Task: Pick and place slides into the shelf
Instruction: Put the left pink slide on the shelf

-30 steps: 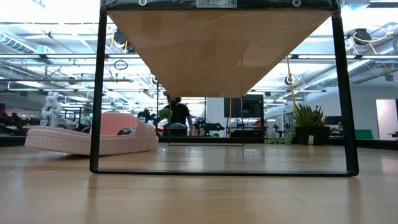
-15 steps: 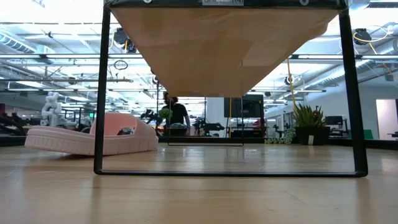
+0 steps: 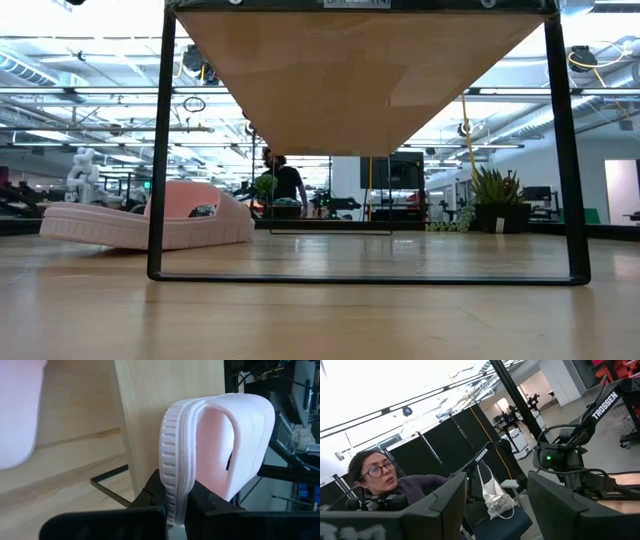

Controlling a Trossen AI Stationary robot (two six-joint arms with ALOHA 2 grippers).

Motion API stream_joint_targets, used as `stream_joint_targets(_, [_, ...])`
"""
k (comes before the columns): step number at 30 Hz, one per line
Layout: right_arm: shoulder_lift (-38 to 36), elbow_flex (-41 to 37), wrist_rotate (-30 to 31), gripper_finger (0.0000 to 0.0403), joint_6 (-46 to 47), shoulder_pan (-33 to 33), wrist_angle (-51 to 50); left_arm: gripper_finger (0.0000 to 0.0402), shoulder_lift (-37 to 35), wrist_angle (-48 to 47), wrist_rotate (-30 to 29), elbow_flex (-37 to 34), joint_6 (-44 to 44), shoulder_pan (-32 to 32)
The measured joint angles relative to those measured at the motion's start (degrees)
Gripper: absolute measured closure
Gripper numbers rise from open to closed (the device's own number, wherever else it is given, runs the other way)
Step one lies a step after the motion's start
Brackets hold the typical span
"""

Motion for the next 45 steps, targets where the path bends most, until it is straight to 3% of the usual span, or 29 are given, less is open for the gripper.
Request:
stream_joint_targets(13, [0.0,0.0,0.1,0.0206,-1.6,1.3,-3.0,0.0389,0.0,0.0,4.7,0.0,7.6,3.8])
stream_joint_targets(45, [0.0,0.0,1.4,0.0206,-1.6,2.0,-3.1,0.0389,0.1,-2.8,16.8,0.0,13.4,8.7])
